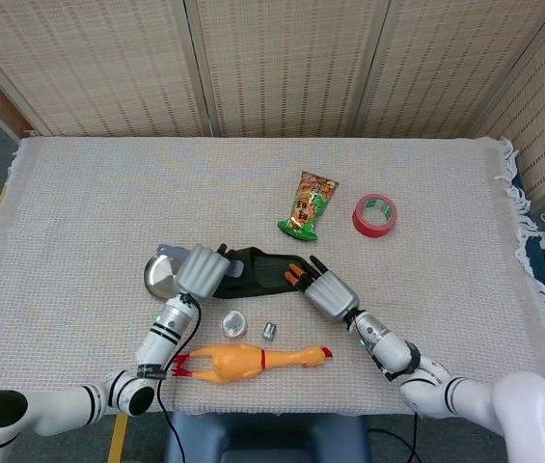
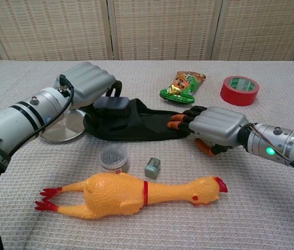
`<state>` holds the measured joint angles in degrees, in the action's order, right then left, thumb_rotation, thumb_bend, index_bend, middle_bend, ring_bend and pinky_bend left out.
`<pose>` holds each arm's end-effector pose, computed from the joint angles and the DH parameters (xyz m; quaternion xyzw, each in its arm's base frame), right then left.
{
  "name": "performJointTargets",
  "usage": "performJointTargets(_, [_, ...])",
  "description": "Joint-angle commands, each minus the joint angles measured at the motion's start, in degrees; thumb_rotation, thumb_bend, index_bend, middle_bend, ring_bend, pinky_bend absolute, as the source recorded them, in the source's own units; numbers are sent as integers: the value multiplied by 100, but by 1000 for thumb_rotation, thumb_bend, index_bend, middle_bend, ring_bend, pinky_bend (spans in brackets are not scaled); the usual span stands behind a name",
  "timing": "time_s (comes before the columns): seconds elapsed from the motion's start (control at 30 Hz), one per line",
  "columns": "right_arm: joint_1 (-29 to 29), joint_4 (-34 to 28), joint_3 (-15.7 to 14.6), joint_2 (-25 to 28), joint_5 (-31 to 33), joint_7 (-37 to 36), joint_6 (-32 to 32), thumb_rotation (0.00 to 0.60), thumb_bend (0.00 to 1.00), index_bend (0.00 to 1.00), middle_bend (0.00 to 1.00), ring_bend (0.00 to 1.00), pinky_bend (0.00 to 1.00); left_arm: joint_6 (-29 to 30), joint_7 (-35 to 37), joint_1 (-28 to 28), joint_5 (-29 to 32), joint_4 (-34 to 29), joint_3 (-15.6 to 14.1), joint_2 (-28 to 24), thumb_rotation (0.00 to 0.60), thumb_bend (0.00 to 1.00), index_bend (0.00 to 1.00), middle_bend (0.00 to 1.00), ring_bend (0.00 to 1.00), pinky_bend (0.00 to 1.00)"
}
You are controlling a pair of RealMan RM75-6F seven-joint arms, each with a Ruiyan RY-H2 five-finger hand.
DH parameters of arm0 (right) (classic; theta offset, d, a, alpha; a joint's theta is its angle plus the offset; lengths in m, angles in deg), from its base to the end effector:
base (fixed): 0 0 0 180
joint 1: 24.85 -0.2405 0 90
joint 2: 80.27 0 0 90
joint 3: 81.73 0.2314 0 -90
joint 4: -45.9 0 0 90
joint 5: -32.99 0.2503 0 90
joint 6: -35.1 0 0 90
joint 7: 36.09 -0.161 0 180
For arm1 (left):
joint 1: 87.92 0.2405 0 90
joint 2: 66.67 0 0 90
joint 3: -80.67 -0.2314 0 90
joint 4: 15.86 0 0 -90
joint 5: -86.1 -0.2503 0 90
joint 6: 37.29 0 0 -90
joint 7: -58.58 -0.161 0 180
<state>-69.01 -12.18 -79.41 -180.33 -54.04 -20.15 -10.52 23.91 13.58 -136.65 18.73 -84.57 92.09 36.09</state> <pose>-0.1764 -0.3485 -0.1297 0.8760 -0.1893 0.2493 0.3669 -0.0825 0.3733 -0.0961 -0.7827 -0.1393 -0.3176 0.5169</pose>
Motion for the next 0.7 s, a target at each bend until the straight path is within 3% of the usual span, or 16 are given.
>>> performJointTargets(0.03, [-5, 0, -15, 1, 8, 0, -3, 600, 697, 155, 0, 0, 7, -56, 23, 20, 63, 89, -16, -15, 600, 450, 663, 730, 731, 1000])
performJointTargets(0.33, [-20, 28, -43, -4, 66, 22, 24, 600, 697, 153, 0, 0, 7, -77, 42, 26, 122, 242, -11, -7, 600, 447, 663, 730, 731, 1000])
performJointTargets(0.7, [-42, 40, -85, -6, 184, 136, 115, 600, 697, 141, 0, 0, 7, -23, -172, -85, -20, -51, -72, 99, 600, 453, 663, 730, 732, 1000])
